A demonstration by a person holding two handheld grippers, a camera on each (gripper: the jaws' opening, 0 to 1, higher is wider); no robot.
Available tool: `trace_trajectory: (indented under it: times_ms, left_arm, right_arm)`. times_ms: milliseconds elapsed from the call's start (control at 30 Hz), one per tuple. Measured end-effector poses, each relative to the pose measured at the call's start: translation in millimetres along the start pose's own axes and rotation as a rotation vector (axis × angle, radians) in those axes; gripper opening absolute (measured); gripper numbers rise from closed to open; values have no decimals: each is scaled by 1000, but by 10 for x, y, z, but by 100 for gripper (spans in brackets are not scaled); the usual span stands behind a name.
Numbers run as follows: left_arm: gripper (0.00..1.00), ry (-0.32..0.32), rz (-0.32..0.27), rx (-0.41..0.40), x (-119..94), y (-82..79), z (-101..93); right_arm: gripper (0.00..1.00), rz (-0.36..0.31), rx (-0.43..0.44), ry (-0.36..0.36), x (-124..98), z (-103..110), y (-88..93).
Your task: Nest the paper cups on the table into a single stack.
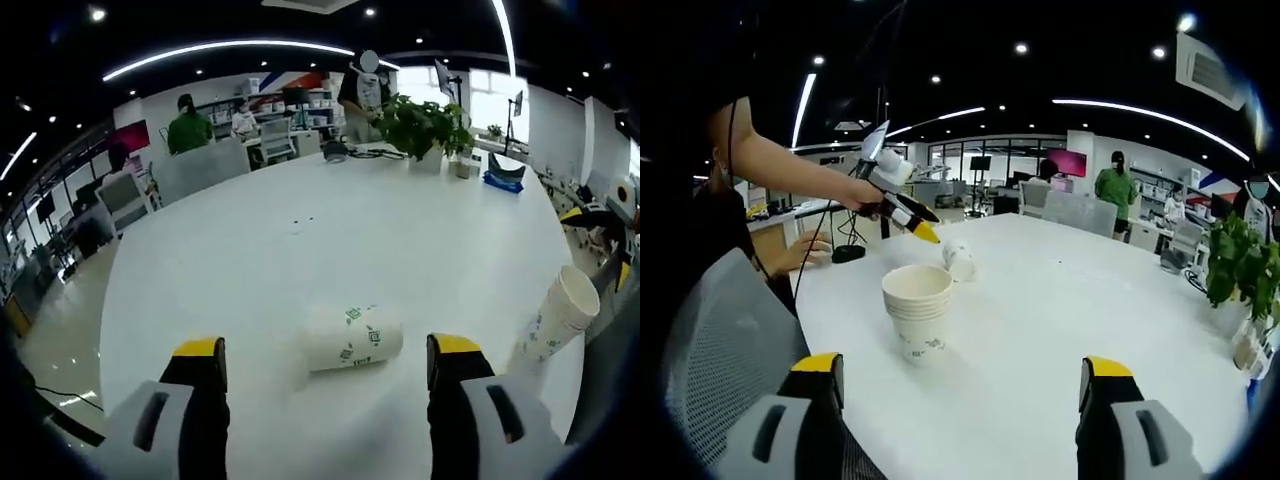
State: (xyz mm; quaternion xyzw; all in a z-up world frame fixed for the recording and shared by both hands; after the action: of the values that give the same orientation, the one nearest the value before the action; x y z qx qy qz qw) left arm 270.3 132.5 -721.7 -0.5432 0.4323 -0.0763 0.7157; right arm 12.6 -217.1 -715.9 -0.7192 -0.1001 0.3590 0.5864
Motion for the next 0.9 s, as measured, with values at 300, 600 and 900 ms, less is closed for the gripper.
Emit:
trace_trajectory:
  times_ms: [300, 600, 900]
  left_arm:
    - [75, 30, 14, -31, 98, 22, 33]
    - [56, 113, -39, -144, 260, -4, -45]
    - [40, 129, -75, -327, 347, 5, 64]
  right_arm:
    - [99, 17, 2, 3, 10, -1, 19]
    - [98, 29, 6, 5, 8, -4, 32]
    - [97, 34, 15, 14, 4, -23, 38]
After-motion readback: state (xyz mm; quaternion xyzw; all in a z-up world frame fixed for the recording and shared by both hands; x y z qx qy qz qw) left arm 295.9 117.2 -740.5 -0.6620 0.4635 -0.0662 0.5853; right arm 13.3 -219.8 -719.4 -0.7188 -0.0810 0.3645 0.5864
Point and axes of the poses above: the point that each gripper's makers call its tool centre point, and the gripper's own axes: x roughly forward along the fingers, z roughly to its left, y roughly out of its underside, the point moved 8 cm from there along -x, roughly backward along the fingers, and after that the axes turned 2 degrees about y, right-handed, at the moved point
